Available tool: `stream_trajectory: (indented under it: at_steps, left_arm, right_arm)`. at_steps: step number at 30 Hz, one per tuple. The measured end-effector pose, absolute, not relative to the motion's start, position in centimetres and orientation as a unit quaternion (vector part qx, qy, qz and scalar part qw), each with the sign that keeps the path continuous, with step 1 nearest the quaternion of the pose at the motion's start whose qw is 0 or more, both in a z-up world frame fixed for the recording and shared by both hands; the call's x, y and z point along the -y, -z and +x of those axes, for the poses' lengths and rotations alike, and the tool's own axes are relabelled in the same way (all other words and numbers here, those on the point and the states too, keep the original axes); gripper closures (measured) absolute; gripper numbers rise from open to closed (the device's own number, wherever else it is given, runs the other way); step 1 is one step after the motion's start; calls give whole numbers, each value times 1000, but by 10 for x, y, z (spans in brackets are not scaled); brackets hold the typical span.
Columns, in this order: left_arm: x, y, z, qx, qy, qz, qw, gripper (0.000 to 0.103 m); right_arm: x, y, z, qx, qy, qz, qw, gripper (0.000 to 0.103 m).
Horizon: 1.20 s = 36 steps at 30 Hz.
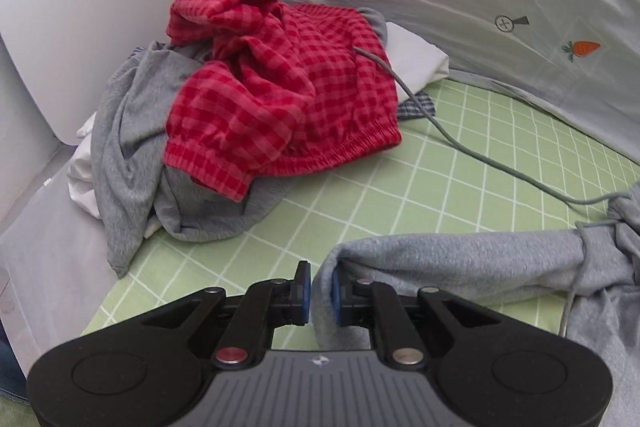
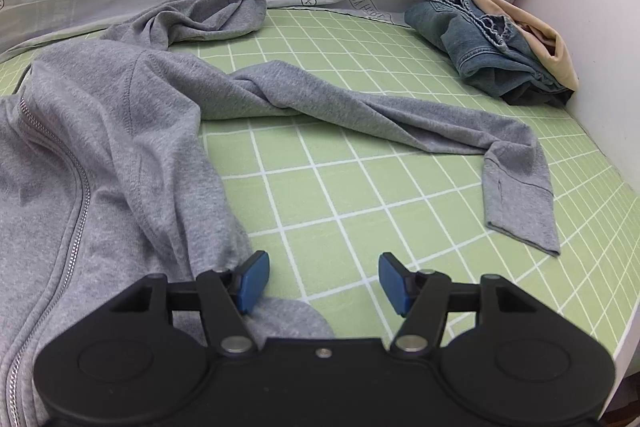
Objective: Fold clothes
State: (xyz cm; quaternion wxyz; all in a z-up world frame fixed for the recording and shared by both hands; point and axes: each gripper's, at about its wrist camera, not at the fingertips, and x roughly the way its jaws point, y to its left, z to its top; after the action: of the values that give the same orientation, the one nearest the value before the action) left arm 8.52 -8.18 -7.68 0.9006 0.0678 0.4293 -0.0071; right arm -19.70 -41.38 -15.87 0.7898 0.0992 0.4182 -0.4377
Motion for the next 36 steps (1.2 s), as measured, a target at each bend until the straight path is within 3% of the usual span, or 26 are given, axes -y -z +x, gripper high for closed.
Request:
stream_trajectory:
  at_steps: [2, 4, 10, 16, 24, 25, 26, 28, 29, 30, 31, 36]
  left_arm:
    - [93, 78, 83, -428, 26, 97, 898, 73]
    - [104, 81, 69, -443, 92, 106, 885, 59]
    - [138, 100, 10, -505, 206, 78, 835, 45]
    - [172, 126, -47, -549, 306, 77, 774, 37]
    - [190, 141, -77, -550, 279, 74, 784, 34]
    - [190, 140, -78, -548, 274, 70, 787, 36]
    - [191, 139, -80, -547, 270, 65, 790, 36]
    - [190, 137, -83, -544, 260, 46, 796, 62]
    - [189, 135, -84, -546, 255, 32, 798, 69]
    - [189, 131, -88, -545, 249, 25, 800, 81]
    - [189, 127, -93, -542, 242, 24, 804, 86]
    - [189, 85, -133, -521, 219, 43, 824, 89]
  right_arm:
    - [411, 159, -198, -415, 444, 97, 788, 41]
    - [411, 158, -201, -411, 451, 113, 784, 41]
    - [403, 146, -219, -391, 449, 152, 789, 39]
    - [397, 140, -246, -381, 415, 207, 800, 36]
    - [389, 152, -270, -407, 354, 230, 810, 35]
    - [390, 153, -272, -406, 342, 233, 815, 38]
    - [392, 154, -274, -403, 329, 235, 821, 48]
    - [395, 153, -277, -398, 299, 237, 834, 60]
    - [397, 152, -278, -399, 282, 234, 840, 73]
    - [399, 150, -281, -396, 271, 234, 846, 76]
    - [400, 146, -284, -392, 263, 236, 849, 83]
    - [404, 114, -303, -382, 218, 201, 875, 89]
